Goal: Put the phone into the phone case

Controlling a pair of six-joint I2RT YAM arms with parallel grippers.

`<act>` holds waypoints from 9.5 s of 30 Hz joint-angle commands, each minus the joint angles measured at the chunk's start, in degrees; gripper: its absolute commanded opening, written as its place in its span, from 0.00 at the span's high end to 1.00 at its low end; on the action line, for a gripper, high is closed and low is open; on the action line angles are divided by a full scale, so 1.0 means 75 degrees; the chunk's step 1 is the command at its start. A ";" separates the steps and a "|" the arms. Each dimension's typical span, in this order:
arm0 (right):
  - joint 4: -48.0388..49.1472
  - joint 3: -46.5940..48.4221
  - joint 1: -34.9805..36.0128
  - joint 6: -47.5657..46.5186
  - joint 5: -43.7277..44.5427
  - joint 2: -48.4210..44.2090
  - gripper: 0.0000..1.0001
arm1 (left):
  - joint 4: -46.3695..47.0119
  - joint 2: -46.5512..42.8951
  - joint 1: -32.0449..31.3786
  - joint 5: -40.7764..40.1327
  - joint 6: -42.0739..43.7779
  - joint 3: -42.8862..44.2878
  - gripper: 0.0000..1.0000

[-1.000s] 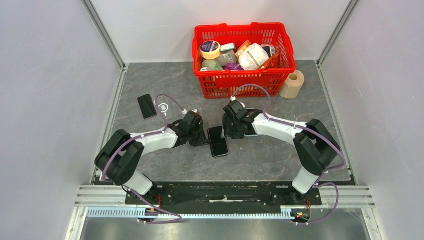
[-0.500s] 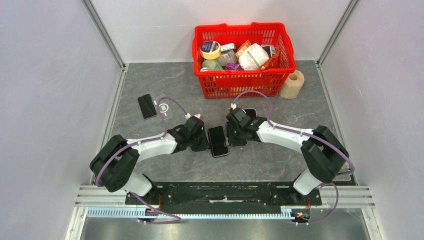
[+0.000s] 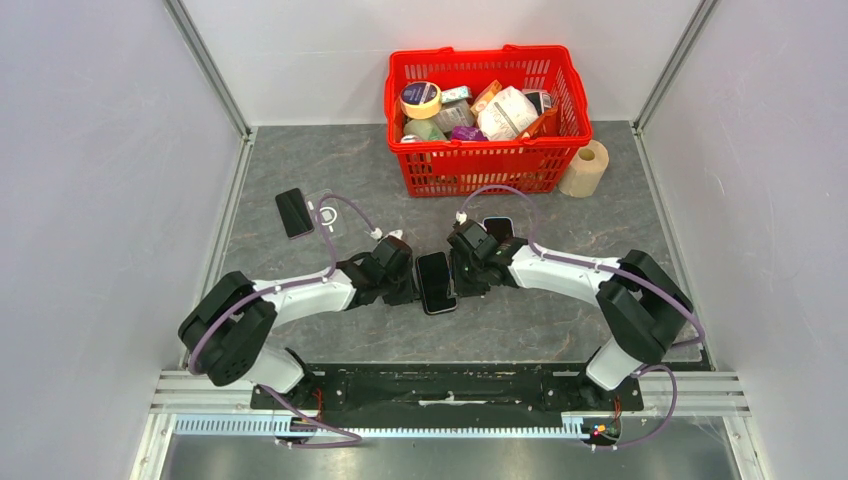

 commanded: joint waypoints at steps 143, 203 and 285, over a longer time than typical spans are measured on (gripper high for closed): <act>-0.0405 -0.3273 0.0134 0.1257 0.0427 -0.3577 0.60 | -0.1379 -0.0315 -0.1286 0.0593 0.1081 0.0684 0.57; -0.1556 -0.2736 0.1342 0.1902 0.1566 -0.3028 0.66 | -0.1508 0.0222 -0.1298 -0.0009 0.0808 0.0509 0.71; -0.0312 -0.2516 0.2021 0.3158 0.1746 -0.0293 0.87 | -0.2144 0.0413 -0.1298 -0.0542 0.1303 0.1341 0.72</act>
